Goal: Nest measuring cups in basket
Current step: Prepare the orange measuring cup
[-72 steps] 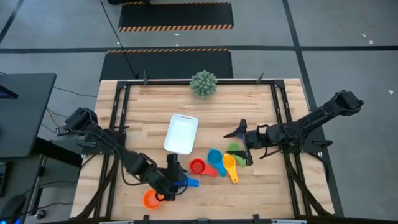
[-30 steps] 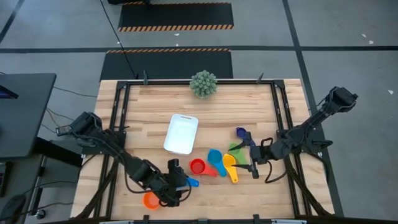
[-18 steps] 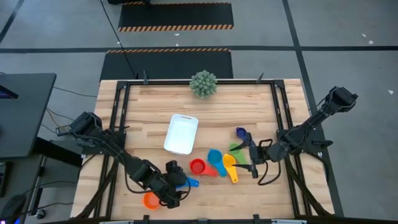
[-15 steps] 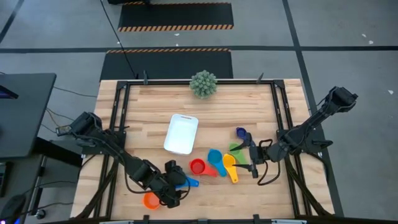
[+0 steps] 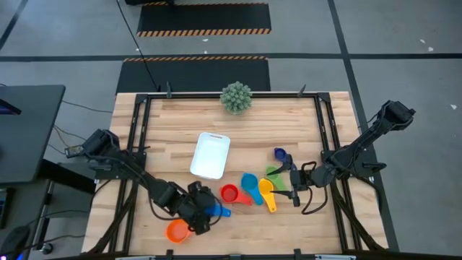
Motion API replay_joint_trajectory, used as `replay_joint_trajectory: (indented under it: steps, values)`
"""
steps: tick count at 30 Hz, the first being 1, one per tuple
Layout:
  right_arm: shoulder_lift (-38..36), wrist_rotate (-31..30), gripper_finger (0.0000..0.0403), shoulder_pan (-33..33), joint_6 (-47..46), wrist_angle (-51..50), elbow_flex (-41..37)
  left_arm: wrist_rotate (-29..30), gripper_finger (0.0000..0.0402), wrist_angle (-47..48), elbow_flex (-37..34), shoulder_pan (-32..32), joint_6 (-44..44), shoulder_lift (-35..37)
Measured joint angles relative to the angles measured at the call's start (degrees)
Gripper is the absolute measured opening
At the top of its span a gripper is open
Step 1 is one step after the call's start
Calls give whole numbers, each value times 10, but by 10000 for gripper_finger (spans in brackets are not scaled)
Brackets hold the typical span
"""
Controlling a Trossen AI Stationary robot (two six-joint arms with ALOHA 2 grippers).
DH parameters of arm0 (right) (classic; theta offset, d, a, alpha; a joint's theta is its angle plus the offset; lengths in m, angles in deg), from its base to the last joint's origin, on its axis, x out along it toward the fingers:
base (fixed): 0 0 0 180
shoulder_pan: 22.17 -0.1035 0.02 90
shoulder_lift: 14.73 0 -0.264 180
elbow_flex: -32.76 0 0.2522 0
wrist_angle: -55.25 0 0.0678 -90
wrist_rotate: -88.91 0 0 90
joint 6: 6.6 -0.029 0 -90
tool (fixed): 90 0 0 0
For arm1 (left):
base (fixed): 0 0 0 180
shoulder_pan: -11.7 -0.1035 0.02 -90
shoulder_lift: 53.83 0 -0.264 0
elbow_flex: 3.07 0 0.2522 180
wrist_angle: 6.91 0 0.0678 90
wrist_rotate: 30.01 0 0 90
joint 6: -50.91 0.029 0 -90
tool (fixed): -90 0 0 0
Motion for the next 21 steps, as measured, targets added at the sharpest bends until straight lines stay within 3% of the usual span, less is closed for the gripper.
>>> replay_joint_trajectory:
  steps: [15,21]
  values:
    - [103,0,299,0,49,102,0,-29,258,-35,0,-1,-20,0]
    - [104,0,299,0,55,108,0,-104,258,27,0,21,-87,0]
